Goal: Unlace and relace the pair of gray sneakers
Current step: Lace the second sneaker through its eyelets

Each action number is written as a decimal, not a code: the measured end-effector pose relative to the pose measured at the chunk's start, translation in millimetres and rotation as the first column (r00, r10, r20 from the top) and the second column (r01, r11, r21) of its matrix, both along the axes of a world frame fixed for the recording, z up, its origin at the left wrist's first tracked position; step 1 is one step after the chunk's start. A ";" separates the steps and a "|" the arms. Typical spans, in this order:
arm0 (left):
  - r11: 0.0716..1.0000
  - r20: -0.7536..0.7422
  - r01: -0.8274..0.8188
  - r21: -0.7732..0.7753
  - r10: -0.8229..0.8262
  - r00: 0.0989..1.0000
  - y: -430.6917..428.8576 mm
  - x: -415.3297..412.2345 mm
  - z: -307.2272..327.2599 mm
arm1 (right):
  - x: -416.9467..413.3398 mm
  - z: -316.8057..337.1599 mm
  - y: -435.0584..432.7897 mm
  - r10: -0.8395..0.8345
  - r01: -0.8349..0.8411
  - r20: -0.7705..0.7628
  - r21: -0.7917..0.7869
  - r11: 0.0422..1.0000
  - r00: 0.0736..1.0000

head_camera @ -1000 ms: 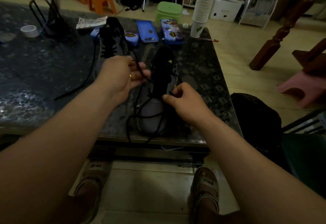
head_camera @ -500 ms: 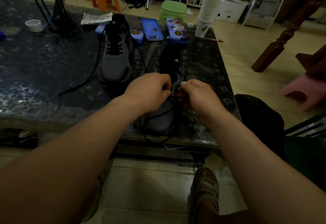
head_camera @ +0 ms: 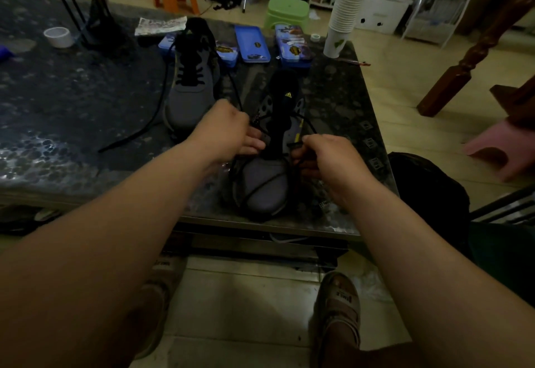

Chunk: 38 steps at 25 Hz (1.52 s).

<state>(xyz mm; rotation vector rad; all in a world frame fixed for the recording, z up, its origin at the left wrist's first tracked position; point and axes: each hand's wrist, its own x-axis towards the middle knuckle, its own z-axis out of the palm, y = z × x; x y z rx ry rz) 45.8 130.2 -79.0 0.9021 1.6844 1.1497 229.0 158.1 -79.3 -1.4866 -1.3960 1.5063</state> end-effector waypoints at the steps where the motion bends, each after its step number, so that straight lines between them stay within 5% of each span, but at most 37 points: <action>1: 0.997 0.278 -0.076 -0.016 0.078 0.957 -2.2 0.9 0.5 | 0.0 0.9 -0.5 -0.013 0.012 -0.033 -0.031 0.999 0.999; 3: 0.980 0.544 -0.198 -0.032 0.183 0.819 -4.5 0.7 1.5 | -0.8 3.1 -1.8 -0.043 0.030 -0.101 -0.128 0.991 0.994; 6: 0.960 0.643 -0.280 -0.007 0.219 0.734 -2.0 -5.6 2.0 | -1.2 5.7 -2.7 -0.045 -0.003 -0.183 -0.256 0.967 0.982; 8: 0.967 0.614 -0.253 0.007 0.195 0.765 -0.2 -7.5 0.3 | -1.2 8.6 -3.1 -0.047 -0.012 -0.221 -0.257 0.966 0.974; 10: 0.971 0.568 -0.239 -0.009 0.202 0.798 -1.4 -3.5 -2.7 | -2.8 8.2 -4.3 0.004 -0.022 -0.124 -0.145 0.989 0.992; 14: 0.946 0.758 -0.308 -0.098 0.272 0.593 -2.6 -3.9 -4.6 | -16.7 -0.6 -11.9 0.086 -0.141 0.281 0.183 0.973 0.956; 15: 0.953 0.724 -0.296 -0.066 0.250 0.644 -2.2 -5.5 -4.1 | -20.4 -2.4 -13.6 0.080 -0.177 0.377 0.230 0.957 0.923; 16: 0.967 0.583 -0.254 0.008 0.202 0.787 -2.3 -5.9 -2.7 | -23.7 -3.0 -14.2 0.065 -0.197 0.449 0.255 0.946 0.891; 17: 0.983 0.305 -0.155 0.095 0.120 0.945 -3.7 -5.1 -0.8 | -25.9 -3.8 -14.0 0.049 -0.204 0.490 0.267 0.942 0.870; 18: 0.990 -0.063 0.002 0.139 0.007 0.998 -7.1 -3.6 2.8 | -27.5 -3.5 -13.5 0.036 -0.200 0.507 0.272 0.941 0.861; 19: 0.981 -0.369 0.159 0.112 -0.108 0.923 -10.2 -2.0 6.0 | -27.5 -3.1 -12.8 0.030 -0.197 0.513 0.276 0.941 0.858; 21: 0.938 -0.669 0.346 -0.033 -0.278 0.689 -14.1 -4.0 6.8 | -25.0 -1.3 -12.0 0.025 -0.205 0.527 0.286 0.936 0.849; 25: 0.873 -0.759 0.463 -0.153 -0.404 0.511 -18.1 -10.3 9.0 | -17.9 0.3 -8.8 0.036 -0.250 0.565 0.306 0.919 0.824; 29: 0.888 -0.770 0.460 -0.012 -0.302 0.562 -17.9 -11.5 -0.4 | -11.2 -5.0 -7.6 0.097 -0.285 0.497 0.319 0.904 0.863; 31: 0.923 -0.701 0.379 0.060 -0.232 0.675 -16.6 -11.1 1.0 | -9.3 -8.0 -8.2 0.133 -0.292 0.470 0.284 0.913 0.873; 32: 0.962 -0.552 0.253 0.101 -0.158 0.819 -14.2 -11.9 1.9 | -8.8 -10.0 -8.4 0.140 -0.288 0.459 0.270 0.919 0.877; 33: 0.989 -0.266 0.087 0.117 -0.053 0.962 -13.1 -11.9 5.4 | -9.0 -11.2 -9.0 0.137 -0.279 0.450 0.267 0.922 0.882; 34: 0.995 0.127 -0.067 0.079 0.056 0.990 -14.1 -11.4 8.4 | -9.8 -11.9 -10.3 0.127 -0.270 0.446 0.272 0.924 0.886; 35: 0.985 0.471 -0.169 0.016 0.141 0.871 -17.1 -10.4 10.5 | -10.8 -11.7 -11.9 0.120 -0.266 0.447 0.281 0.922 0.886; 36: 0.973 0.655 -0.229 -0.028 0.191 0.731 -19.0 -11.1 8.5 | -11.6 -10.7 -13.3 0.119 -0.267 0.447 0.285 0.920 0.886; 37: 0.966 0.711 -0.255 -0.045 0.210 0.671 -19.3 -12.6 6.0 | -11.9 -10.0 -13.7 0.125 -0.272 0.446 0.282 0.920 0.886; 38: 0.969 0.654 -0.245 -0.017 0.196 0.731 -19.0 -12.8 4.3 | -11.0 -9.3 -13.1 0.135 -0.275 0.445 0.269 0.923 0.886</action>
